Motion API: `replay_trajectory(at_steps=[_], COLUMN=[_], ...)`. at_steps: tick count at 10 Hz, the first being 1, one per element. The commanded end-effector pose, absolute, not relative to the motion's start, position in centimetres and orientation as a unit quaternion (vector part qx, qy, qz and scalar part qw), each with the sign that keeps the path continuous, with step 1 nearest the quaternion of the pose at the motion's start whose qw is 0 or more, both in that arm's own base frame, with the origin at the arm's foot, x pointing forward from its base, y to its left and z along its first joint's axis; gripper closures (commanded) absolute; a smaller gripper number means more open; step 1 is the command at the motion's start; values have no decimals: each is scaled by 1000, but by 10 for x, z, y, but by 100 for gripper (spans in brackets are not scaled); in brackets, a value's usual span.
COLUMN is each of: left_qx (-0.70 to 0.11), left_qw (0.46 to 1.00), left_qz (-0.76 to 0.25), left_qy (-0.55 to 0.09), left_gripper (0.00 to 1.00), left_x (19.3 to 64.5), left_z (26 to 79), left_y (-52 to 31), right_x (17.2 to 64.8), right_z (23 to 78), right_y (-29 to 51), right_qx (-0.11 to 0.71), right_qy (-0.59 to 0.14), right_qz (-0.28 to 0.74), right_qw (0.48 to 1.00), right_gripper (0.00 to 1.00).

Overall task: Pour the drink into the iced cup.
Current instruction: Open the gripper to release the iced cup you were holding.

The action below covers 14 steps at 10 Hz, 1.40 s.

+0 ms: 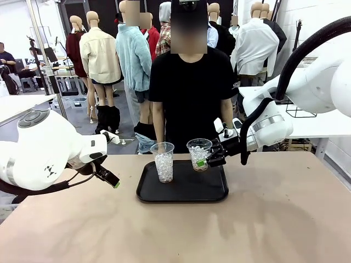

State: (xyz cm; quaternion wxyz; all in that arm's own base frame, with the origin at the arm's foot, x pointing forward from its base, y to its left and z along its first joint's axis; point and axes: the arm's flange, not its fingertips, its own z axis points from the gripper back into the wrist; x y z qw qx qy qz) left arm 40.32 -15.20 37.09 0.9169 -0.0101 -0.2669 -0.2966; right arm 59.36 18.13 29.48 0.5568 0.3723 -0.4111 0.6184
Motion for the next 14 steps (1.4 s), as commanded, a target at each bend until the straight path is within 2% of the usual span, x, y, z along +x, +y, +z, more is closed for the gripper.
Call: replay_trajectory(at_steps=[1,5,7,10,14], left_qx=[-11,-11,-11,-11,-11], left_qw=[917,917,917,917,917], left_qz=[-296,-296,-296,-296,-296], left_qy=[-267,-267,-267,-267,-267], left_gripper=[0,0,0,0,0], left_x=[403,403,403,403,403], left_z=[371,371,371,371,371], left_y=[-151,-151,-151,-151,-151], right_x=[593,608,622,639,634], right_z=[295,380,417,430,431], right_y=[182,158,139,127,122], right_qx=[373,331,339,351,336], right_qy=[-411,-424,-440,-455,-452], right_qz=[618,605,582,555,564], right_qw=[557,587,594,602,604], right_gripper=[38,38,38,38,38])
